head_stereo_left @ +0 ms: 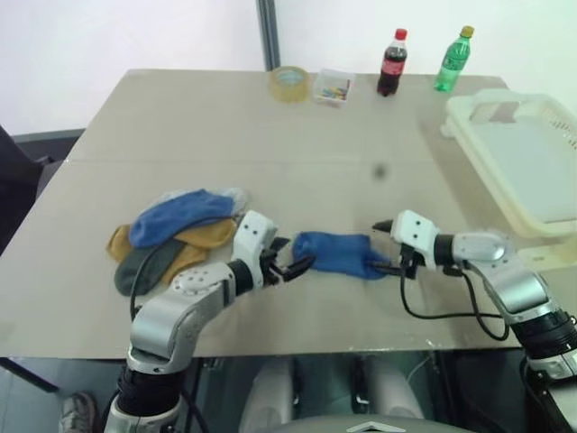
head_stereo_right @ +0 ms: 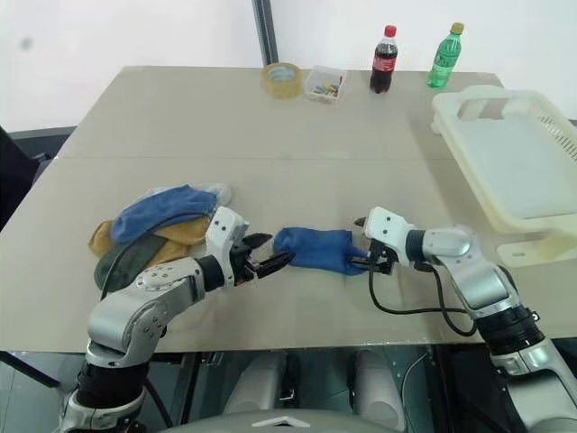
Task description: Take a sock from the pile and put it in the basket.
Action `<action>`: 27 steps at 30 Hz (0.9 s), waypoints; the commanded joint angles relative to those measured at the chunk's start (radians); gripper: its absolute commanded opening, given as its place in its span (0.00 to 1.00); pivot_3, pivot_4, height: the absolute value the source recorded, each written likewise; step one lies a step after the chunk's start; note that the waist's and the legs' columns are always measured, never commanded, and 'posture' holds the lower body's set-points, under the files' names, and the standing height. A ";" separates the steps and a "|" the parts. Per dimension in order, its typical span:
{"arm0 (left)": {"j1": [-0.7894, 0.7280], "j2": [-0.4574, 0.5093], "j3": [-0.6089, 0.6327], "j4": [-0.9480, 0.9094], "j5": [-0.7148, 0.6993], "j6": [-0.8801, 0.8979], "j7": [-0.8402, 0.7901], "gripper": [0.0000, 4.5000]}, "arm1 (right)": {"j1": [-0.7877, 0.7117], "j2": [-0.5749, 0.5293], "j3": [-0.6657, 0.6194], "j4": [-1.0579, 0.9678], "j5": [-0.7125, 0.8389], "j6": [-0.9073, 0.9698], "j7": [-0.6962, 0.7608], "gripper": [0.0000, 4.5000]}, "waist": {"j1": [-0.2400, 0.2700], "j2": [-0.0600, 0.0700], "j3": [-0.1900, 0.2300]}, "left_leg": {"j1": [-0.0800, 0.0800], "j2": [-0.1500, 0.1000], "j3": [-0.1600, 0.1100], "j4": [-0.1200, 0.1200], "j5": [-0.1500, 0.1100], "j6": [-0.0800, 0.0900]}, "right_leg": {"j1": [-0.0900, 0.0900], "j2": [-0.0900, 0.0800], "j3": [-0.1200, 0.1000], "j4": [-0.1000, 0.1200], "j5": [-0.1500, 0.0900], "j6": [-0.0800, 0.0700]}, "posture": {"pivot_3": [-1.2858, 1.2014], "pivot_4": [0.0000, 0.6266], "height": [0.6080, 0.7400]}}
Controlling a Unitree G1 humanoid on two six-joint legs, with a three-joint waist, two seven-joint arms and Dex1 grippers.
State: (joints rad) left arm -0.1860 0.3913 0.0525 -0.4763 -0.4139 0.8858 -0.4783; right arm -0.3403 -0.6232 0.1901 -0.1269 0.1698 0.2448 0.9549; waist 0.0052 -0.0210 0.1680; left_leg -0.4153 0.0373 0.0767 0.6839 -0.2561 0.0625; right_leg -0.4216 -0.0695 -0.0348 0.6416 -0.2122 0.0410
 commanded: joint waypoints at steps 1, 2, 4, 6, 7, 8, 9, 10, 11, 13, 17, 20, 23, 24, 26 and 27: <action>-0.076 0.020 0.029 0.070 0.154 -0.136 0.149 0.99 | 0.009 0.013 -0.093 -0.133 0.112 -0.020 0.008 1.00 | 0.004 0.000 0.000 | 0.000 0.000 0.000 0.000 0.000 0.000 | 0.000 0.000 0.000 0.000 0.000 0.000 | 0.52 0.24 1.00; -0.107 0.017 0.031 0.110 0.201 -0.133 0.212 0.99 | 0.010 0.020 -0.103 -0.158 0.130 -0.018 0.003 1.00 | 0.007 0.000 0.000 | 0.000 0.000 0.000 0.000 0.000 0.000 | 0.000 0.000 0.000 0.000 0.000 0.000 | 0.52 0.24 1.00; -0.143 0.002 0.042 0.157 0.238 -0.120 0.278 0.99 | 0.007 0.029 -0.110 -0.185 0.145 -0.013 -0.009 1.00 | 0.008 0.000 0.000 | 0.001 0.000 0.000 0.000 0.000 0.000 | 0.001 0.000 0.000 0.000 0.000 0.001 | 0.52 0.24 1.00; -0.169 0.005 0.020 0.192 0.291 -0.110 0.324 0.99 | 0.001 0.038 -0.108 -0.209 0.154 -0.005 -0.020 1.00 | 0.008 0.000 0.000 | 0.001 0.000 0.000 0.000 0.000 0.000 | 0.001 0.000 0.000 0.000 0.001 0.002 | 0.52 0.24 1.00; -0.178 0.004 0.013 0.207 0.309 -0.090 0.343 0.99 | -0.003 0.044 -0.106 -0.218 0.157 0.000 -0.028 1.00 | 0.008 0.000 0.000 | 0.001 0.000 0.000 0.000 0.000 0.000 | 0.001 0.000 0.000 0.000 0.001 0.002 | 0.52 0.24 1.00; -0.186 0.002 0.011 0.216 0.326 -0.073 0.363 0.99 | -0.006 0.047 -0.104 -0.224 0.157 0.005 -0.034 1.00 | 0.008 0.000 0.000 | 0.000 0.000 0.000 0.000 0.000 0.000 | 0.001 0.000 0.000 -0.001 0.001 0.002 | 0.52 0.24 1.00; -0.189 -0.002 0.013 0.218 0.330 -0.061 0.372 0.99 | -0.007 0.048 -0.103 -0.227 0.155 0.007 -0.038 1.00 | 0.008 0.000 0.000 | 0.000 -0.001 0.000 0.000 0.000 0.000 | 0.001 0.000 -0.001 -0.001 0.001 0.002 | 0.52 0.24 1.00; -0.190 -0.005 0.012 0.212 0.335 -0.049 0.376 0.99 | -0.008 0.048 -0.101 -0.228 0.153 0.006 -0.040 1.00 | 0.009 0.000 0.000 | 0.000 0.000 0.000 0.000 0.000 0.000 | 0.001 0.000 -0.001 -0.001 0.001 0.002 | 0.52 0.24 1.00; -0.189 -0.007 0.013 0.206 0.337 -0.043 0.377 0.99 | -0.008 0.048 -0.100 -0.229 0.150 0.006 -0.043 1.00 | 0.009 0.000 0.000 | 0.000 0.000 0.000 0.000 0.000 0.000 | 0.001 0.000 -0.001 -0.001 0.001 0.002 | 0.52 0.24 1.00; -0.185 -0.014 0.015 0.189 0.334 -0.018 0.379 0.99 | -0.008 0.047 -0.098 -0.230 0.147 0.008 -0.047 1.00 | 0.009 0.000 0.000 | 0.000 0.000 0.000 0.000 0.000 0.000 | 0.001 -0.001 -0.001 -0.001 0.001 0.002 | 0.52 0.24 1.00; -0.174 -0.024 0.014 0.151 0.331 0.014 0.376 0.99 | -0.007 0.040 -0.094 -0.229 0.139 0.005 -0.051 1.00 | 0.008 0.000 0.000 | 0.000 0.000 0.000 0.000 0.000 0.000 | 0.001 0.000 -0.001 0.000 0.001 0.002 | 0.52 0.24 1.00; -0.166 -0.030 0.017 0.120 0.331 0.032 0.377 0.88 | -0.005 0.039 -0.095 -0.219 0.136 -0.002 -0.049 1.00 | 0.008 0.000 0.000 | 0.000 0.000 0.000 0.000 0.000 0.000 | 0.001 0.000 -0.001 0.000 0.001 0.002 | 0.52 0.24 1.00; -0.150 -0.027 0.023 0.088 0.334 0.055 0.379 0.60 | -0.004 0.039 -0.094 -0.209 0.129 -0.009 -0.048 1.00 | 0.008 0.000 0.000 | 0.000 0.000 0.000 0.000 0.000 0.000 | 0.001 -0.001 -0.001 0.000 0.001 0.002 | 0.52 0.24 1.00; -0.146 -0.026 0.023 0.082 0.337 0.059 0.380 0.52 | -0.005 0.040 -0.094 -0.207 0.127 -0.010 -0.048 1.00 | 0.008 0.000 0.000 | 0.000 0.000 0.000 0.000 0.000 0.000 | 0.001 -0.001 -0.001 0.000 0.001 0.002 | 0.52 0.24 1.00; -0.143 -0.033 0.031 0.071 0.340 0.066 0.391 0.52 | -0.007 0.043 -0.092 -0.199 0.123 -0.016 -0.047 1.00 | 0.008 0.000 0.000 | 0.000 0.000 0.000 0.000 0.000 0.000 | 0.001 -0.001 -0.001 0.000 0.001 0.002 | 0.52 0.24 1.00; -0.142 -0.034 0.032 0.069 0.340 0.068 0.391 0.52 | -0.008 0.045 -0.091 -0.196 0.122 -0.018 -0.046 1.00 | 0.008 0.000 0.000 | 0.000 0.000 0.000 0.000 0.000 0.000 | 0.001 -0.001 -0.001 0.000 0.001 0.002 | 0.52 0.24 1.00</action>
State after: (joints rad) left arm -0.3255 0.3584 0.0702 -0.3506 -0.0832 0.9541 -0.0998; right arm -0.3334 -0.5761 0.1088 -0.3103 0.2897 0.2493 0.9095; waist 0.0137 -0.0211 0.1681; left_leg -0.4148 0.0371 0.0763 0.6839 -0.2560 0.0622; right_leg -0.4204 -0.0701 -0.0360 0.6413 -0.2110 0.0428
